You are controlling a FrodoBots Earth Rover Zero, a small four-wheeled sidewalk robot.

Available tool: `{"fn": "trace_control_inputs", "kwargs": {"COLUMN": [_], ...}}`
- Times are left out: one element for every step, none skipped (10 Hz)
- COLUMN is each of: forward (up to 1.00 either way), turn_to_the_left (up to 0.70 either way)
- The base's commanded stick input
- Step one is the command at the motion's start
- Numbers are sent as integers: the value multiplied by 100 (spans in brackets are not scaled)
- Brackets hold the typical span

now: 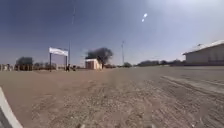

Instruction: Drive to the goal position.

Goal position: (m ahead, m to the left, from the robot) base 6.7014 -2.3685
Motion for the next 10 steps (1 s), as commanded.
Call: {"fn": "trace_control_inputs", "kwargs": {"forward": [70,70,70,70,70,70,70,70,70,70], "turn_to_the_left": [0,0,0,0,0,0,0,0,0,0]}}
